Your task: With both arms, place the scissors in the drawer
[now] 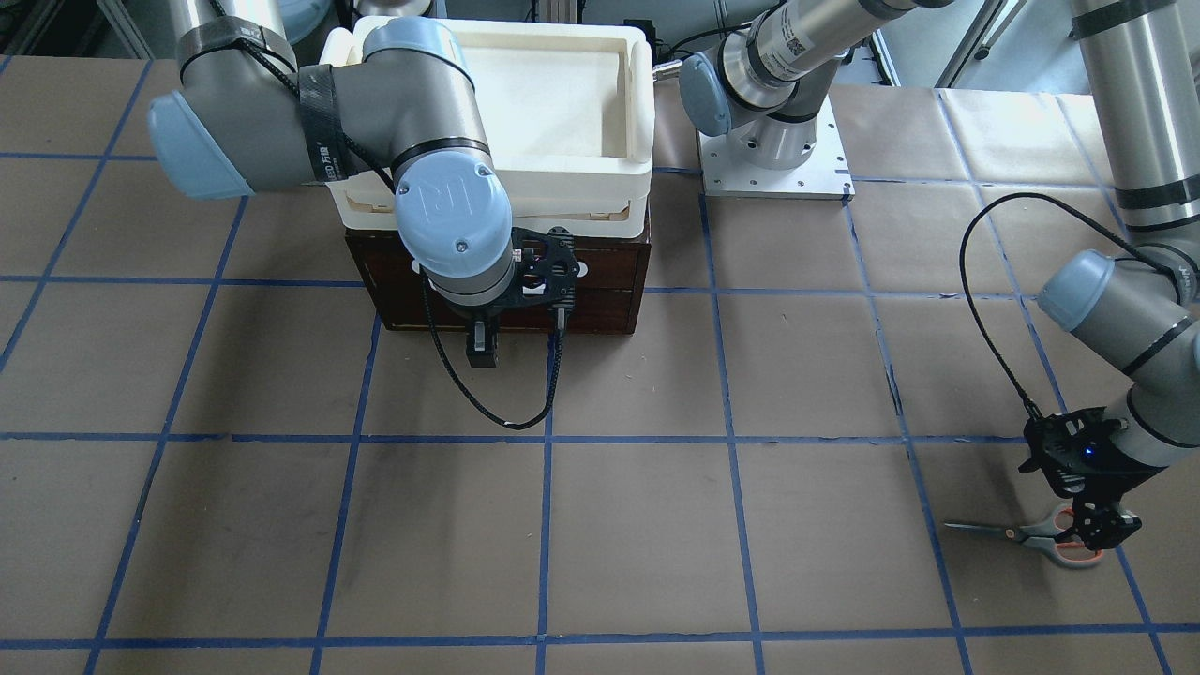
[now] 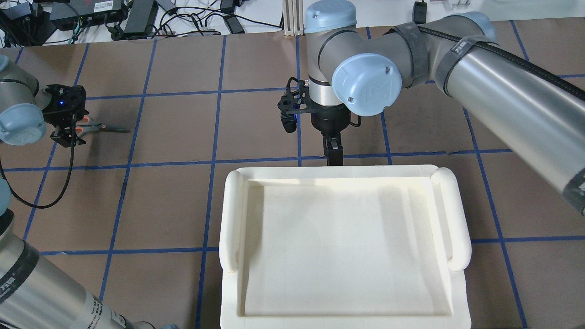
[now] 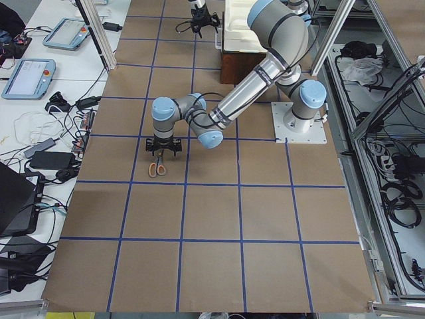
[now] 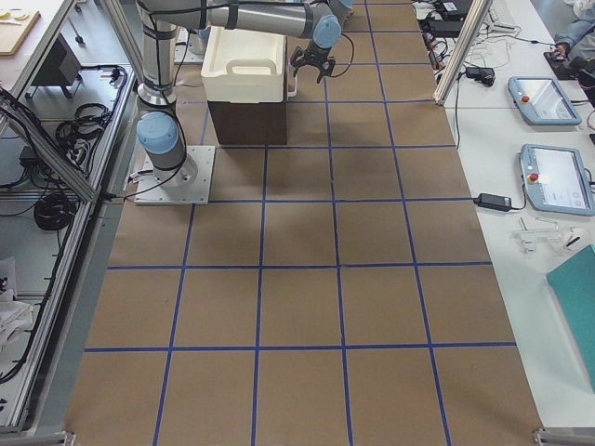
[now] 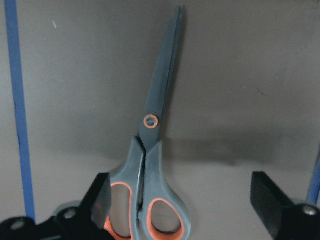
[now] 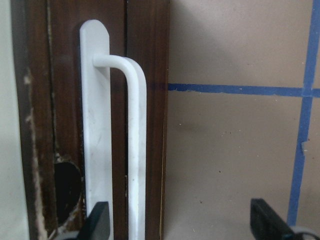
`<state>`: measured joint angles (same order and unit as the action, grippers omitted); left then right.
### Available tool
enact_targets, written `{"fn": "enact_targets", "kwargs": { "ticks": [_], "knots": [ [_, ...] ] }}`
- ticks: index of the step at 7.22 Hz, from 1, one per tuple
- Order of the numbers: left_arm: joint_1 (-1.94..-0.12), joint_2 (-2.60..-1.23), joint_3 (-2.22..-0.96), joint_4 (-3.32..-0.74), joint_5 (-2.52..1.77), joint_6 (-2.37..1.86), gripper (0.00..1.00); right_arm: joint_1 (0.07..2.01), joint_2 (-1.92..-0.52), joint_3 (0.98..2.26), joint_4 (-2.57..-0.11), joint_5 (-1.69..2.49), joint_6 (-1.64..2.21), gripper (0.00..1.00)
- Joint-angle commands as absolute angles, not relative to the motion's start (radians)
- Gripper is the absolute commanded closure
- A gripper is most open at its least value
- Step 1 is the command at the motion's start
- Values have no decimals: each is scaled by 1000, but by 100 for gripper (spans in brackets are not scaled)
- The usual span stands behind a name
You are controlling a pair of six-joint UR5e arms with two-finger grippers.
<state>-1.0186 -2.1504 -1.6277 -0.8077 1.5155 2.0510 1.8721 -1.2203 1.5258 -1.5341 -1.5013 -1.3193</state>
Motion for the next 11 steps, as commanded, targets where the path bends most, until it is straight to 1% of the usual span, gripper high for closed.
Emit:
{"fn": "enact_targets", "kwargs": {
  "ticks": [1, 2, 6, 7, 8, 9, 10, 11],
  "knots": [
    [-1019, -2198, -1576, -805, 1508, 2086, 0, 1873, -1203, 1522, -1540, -1499, -1322, 0],
    [-1019, -2216, -1551, -807, 1509, 2091, 0, 1873, -1187, 1519, -1549, -1499, -1324, 0],
    [-1020, -2252, -1548, -822, 1477, 2089, 0, 1875, -1189, 1519, -1513, -1486, -1308, 0],
    [-1020, -2252, -1548, -860, 1471, 2088, 3, 1875, -1189, 1519, -1513, -1486, -1308, 0],
    [-1020, -2252, -1548, -861, 1476, 2089, 21, 1875, -1186, 1522, -1514, -1488, -1308, 0],
    [-1020, -2249, -1548, -861, 1488, 2089, 77, 1875, -1183, 1522, -1522, -1488, -1308, 0],
    [-1022, -2246, -1546, -856, 1491, 2092, 100, 1875, -1181, 1525, -1528, -1489, -1308, 0],
    [-1028, -2238, -1545, -851, 1514, 2095, 100, 1875, -1178, 1526, -1531, -1488, -1308, 0]
  ]
}}
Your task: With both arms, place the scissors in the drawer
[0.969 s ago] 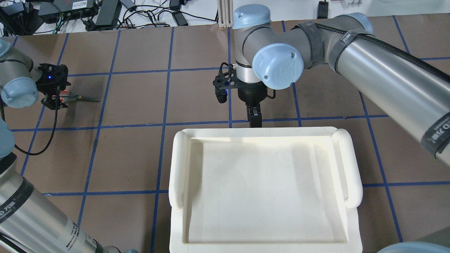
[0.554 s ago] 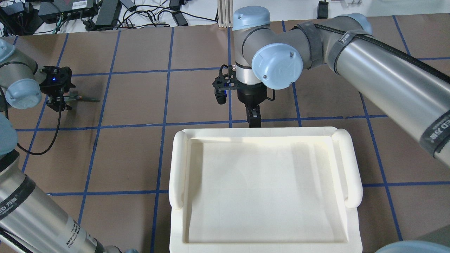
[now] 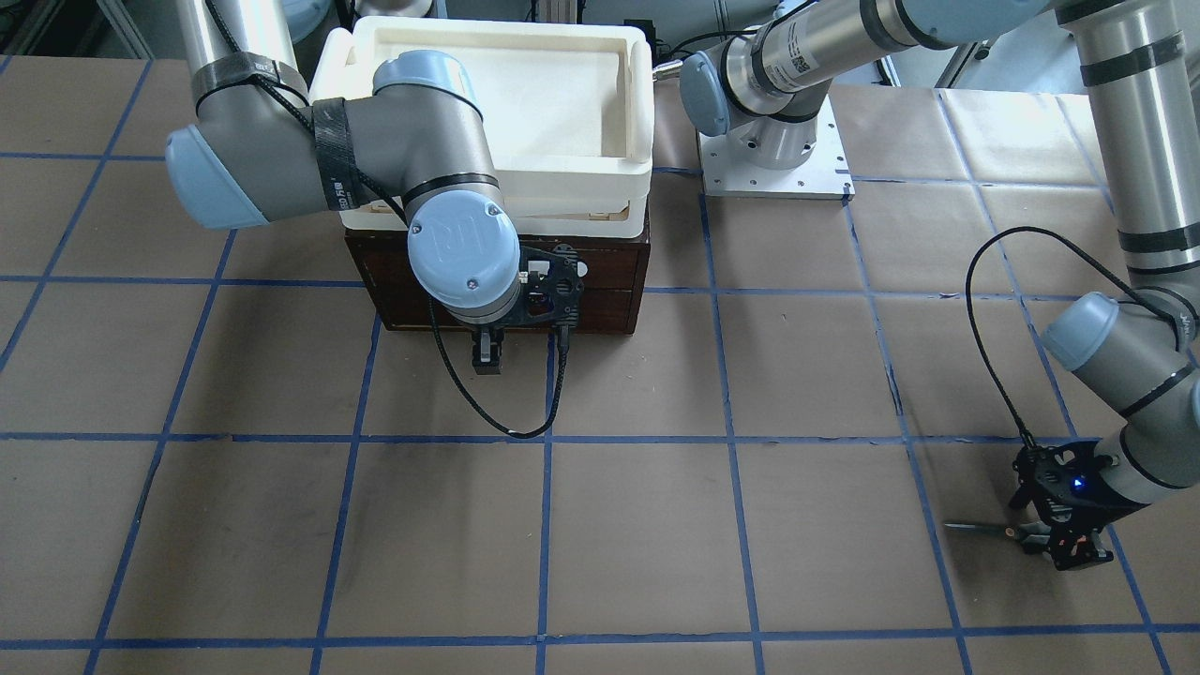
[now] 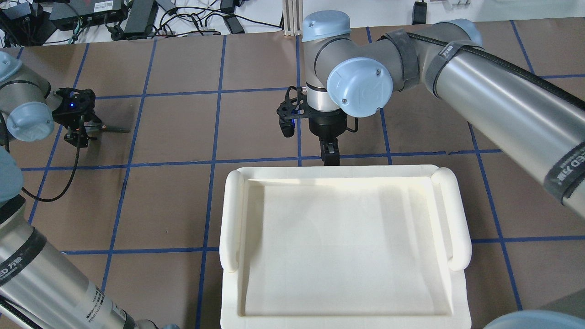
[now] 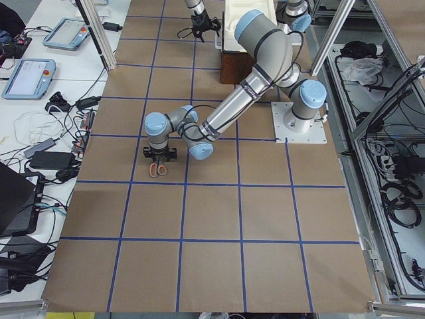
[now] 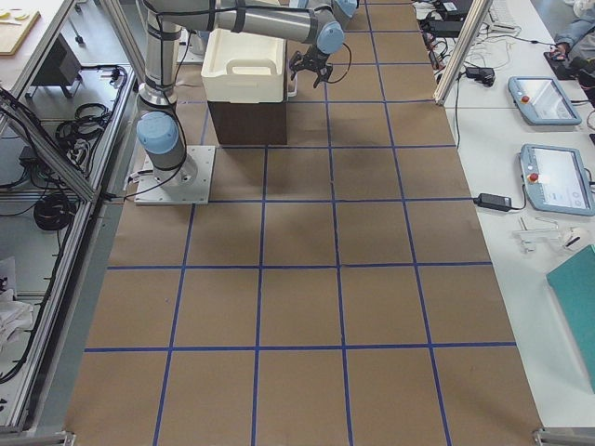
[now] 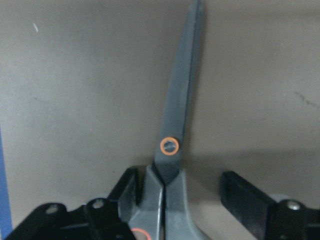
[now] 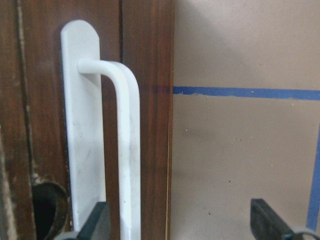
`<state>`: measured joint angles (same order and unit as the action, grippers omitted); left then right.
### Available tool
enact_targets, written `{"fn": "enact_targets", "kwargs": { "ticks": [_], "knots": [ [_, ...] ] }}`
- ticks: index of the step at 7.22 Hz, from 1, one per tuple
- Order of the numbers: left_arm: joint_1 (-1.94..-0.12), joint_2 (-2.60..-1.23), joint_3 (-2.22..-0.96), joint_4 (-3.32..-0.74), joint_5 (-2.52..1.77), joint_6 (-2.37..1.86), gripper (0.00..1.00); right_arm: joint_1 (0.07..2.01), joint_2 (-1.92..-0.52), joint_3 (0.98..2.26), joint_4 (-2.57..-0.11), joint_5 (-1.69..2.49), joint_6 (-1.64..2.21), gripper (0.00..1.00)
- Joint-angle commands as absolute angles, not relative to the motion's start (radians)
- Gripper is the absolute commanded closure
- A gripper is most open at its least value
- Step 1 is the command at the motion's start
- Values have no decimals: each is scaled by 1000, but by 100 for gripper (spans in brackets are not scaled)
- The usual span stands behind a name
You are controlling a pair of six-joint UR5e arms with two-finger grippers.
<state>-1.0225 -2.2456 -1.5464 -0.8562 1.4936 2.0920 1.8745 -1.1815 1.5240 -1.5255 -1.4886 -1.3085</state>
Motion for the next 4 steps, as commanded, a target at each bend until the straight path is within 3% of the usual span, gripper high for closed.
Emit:
{"fn": "enact_targets", "kwargs": {
  "ticks": [1, 4],
  "knots": [
    [-1029, -2235, -1540, -859, 1519, 2094, 100, 1876, -1177, 1528, -1539, -1486, -1308, 0],
    [-1074, -2183, -1539, -876, 1520, 2094, 100, 1876, -1163, 1528, -1543, -1488, -1308, 0]
  ]
}}
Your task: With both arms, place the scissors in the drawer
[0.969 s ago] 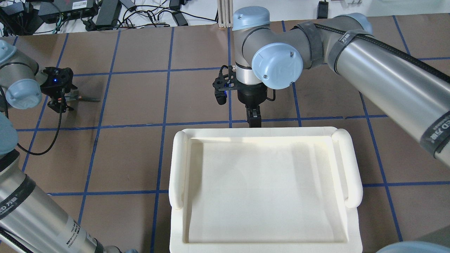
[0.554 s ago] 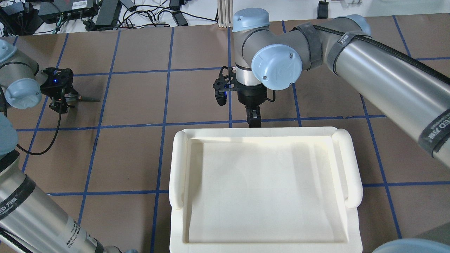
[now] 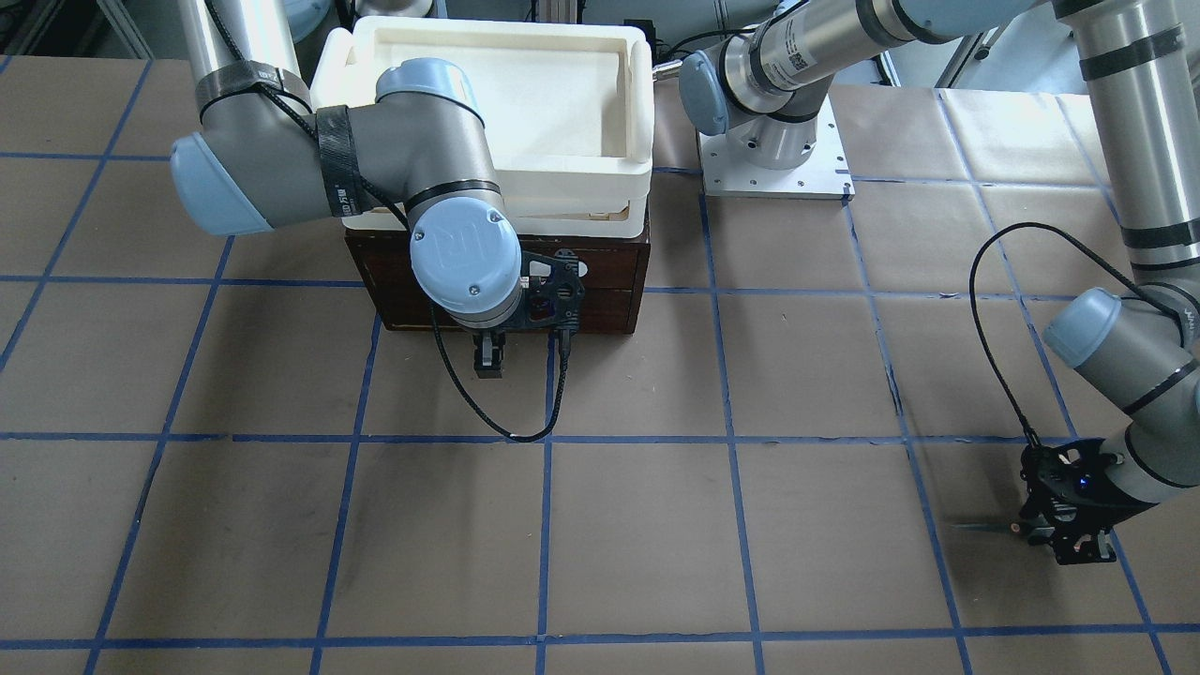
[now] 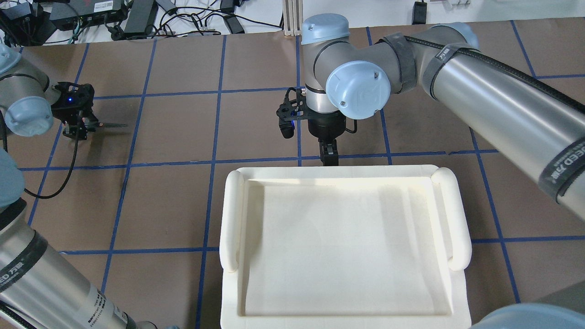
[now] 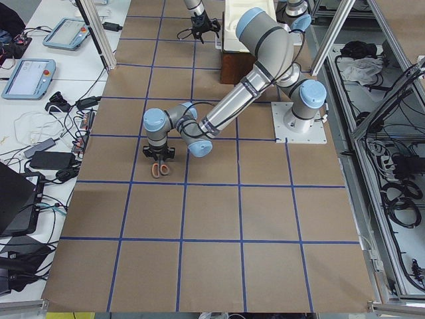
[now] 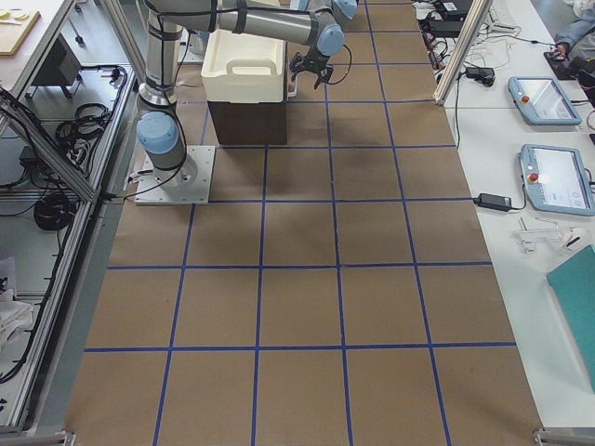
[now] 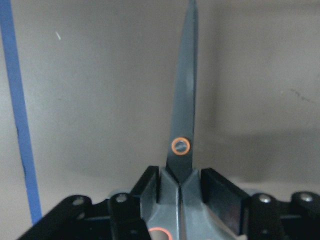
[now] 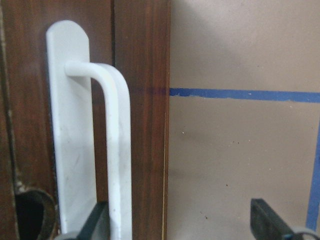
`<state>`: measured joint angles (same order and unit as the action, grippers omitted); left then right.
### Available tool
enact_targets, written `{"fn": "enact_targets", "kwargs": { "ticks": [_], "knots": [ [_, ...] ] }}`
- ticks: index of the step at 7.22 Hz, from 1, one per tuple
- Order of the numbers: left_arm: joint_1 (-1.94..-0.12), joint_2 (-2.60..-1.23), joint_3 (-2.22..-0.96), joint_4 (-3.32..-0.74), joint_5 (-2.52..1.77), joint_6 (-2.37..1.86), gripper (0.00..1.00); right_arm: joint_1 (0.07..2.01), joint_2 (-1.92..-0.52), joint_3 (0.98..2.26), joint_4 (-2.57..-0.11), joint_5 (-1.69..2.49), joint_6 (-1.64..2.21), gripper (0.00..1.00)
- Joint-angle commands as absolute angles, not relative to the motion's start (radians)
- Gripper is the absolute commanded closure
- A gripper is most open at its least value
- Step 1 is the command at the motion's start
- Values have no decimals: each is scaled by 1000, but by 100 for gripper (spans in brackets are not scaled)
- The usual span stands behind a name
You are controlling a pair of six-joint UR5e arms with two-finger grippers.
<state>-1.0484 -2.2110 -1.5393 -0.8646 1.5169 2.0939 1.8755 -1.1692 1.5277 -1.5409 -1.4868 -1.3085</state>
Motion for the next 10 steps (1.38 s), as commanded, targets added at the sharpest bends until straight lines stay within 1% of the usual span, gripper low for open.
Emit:
{"fn": "enact_targets", "kwargs": {
  "ticks": [1, 5, 8, 10],
  "knots": [
    [-1095, -2148, -1536, -920, 1523, 2092, 100, 1879, -1164, 1528, -1534, -1488, -1295, 0],
    [-1118, -2063, -1539, -1002, 1516, 2072, 100, 1891, -1164, 1549, -1577, -1496, -1292, 0],
    [-1123, -2054, -1537, -1014, 1511, 2074, 100, 1893, -1169, 1555, -1598, -1499, -1287, 0],
    [-1123, -2049, -1537, -1015, 1509, 2074, 100, 1896, -1169, 1555, -1655, -1502, -1290, 0]
  ]
}}
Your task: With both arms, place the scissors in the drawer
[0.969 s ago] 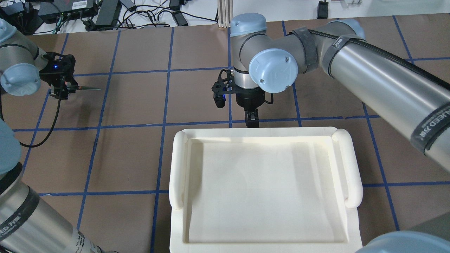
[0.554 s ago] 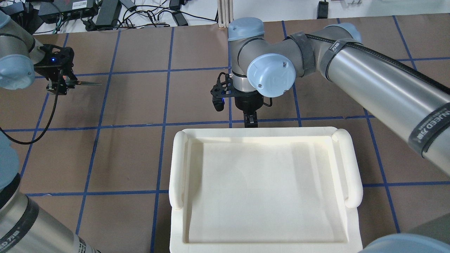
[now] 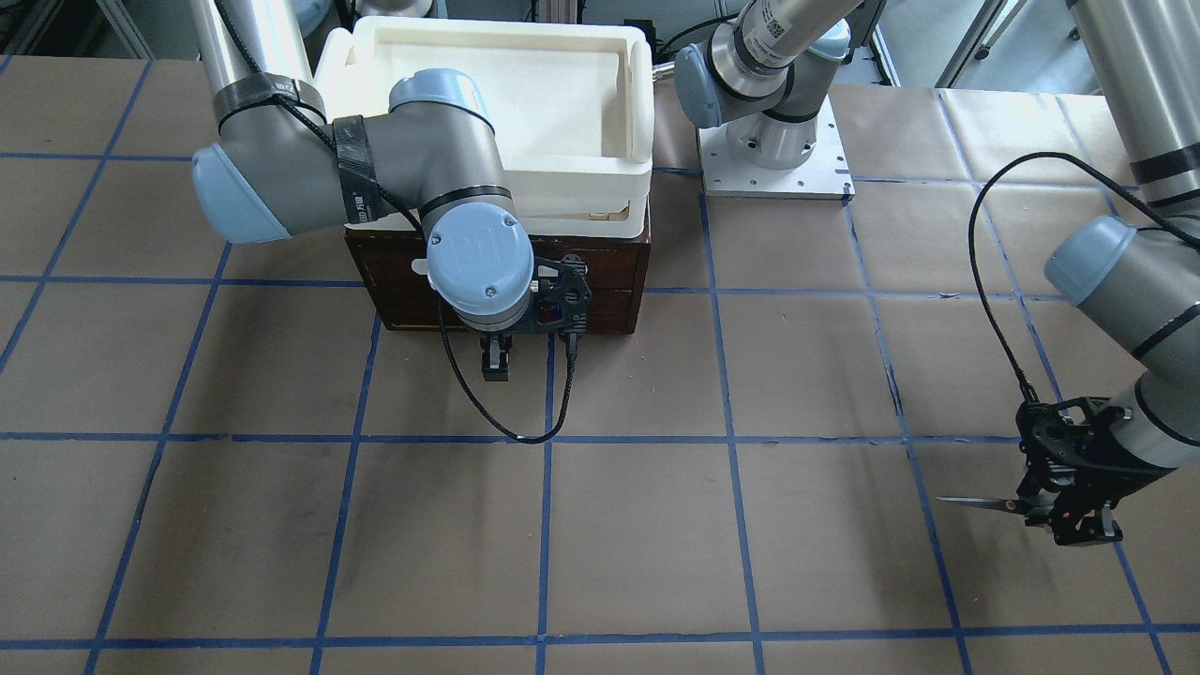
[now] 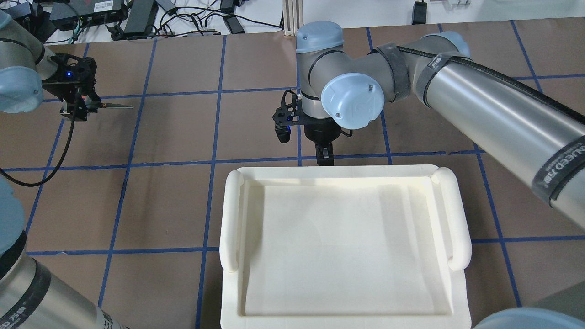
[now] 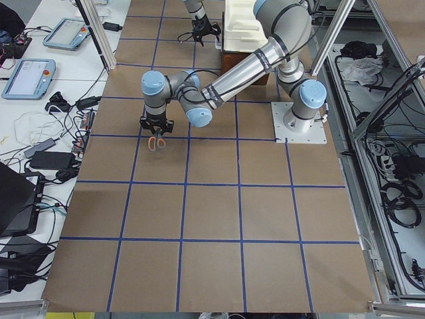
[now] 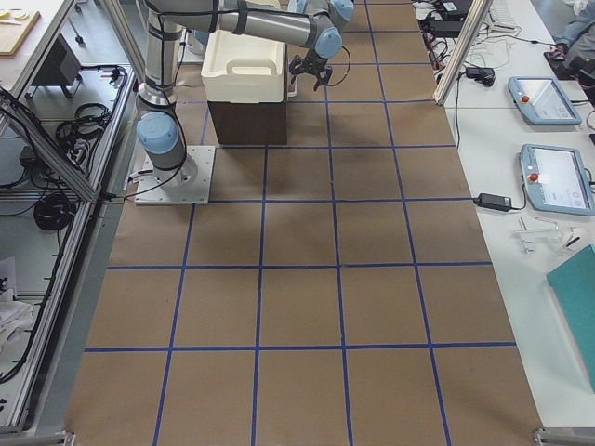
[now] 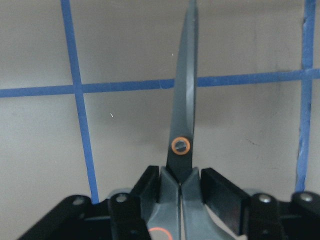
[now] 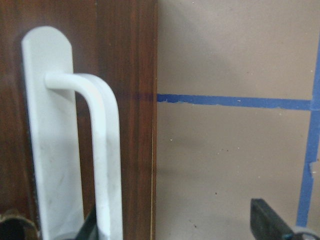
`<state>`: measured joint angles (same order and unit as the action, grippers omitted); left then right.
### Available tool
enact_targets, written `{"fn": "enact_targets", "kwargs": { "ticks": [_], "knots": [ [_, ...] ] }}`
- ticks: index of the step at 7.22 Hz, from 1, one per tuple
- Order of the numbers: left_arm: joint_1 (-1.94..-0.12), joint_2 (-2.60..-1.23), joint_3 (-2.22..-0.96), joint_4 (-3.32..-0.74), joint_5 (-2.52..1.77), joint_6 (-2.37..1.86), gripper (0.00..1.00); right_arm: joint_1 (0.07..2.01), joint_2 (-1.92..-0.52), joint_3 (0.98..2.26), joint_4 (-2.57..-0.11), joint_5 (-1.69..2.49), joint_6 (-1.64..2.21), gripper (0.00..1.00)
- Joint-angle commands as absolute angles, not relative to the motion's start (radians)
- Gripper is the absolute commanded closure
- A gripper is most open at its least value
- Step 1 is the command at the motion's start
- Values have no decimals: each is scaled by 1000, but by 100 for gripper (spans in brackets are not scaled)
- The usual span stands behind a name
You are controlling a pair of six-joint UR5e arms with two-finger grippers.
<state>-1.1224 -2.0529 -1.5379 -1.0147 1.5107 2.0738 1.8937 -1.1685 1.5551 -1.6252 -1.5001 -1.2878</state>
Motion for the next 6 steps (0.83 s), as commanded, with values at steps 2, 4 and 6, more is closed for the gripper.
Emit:
{"fn": "enact_targets", "kwargs": {
  "ticks": [2, 4, 6],
  "knots": [
    [-1121, -2052, -1539, -1015, 1505, 2074, 100, 1898, -1167, 1555, -1692, -1502, -1290, 0],
    [-1121, -2051, -1539, -1017, 1508, 2075, 100, 1898, -1166, 1554, -1732, -1502, -1292, 0],
    [-1121, -2054, -1545, -1016, 1503, 2075, 100, 1887, -1166, 1542, -1773, -1505, -1298, 0]
  ]
}}
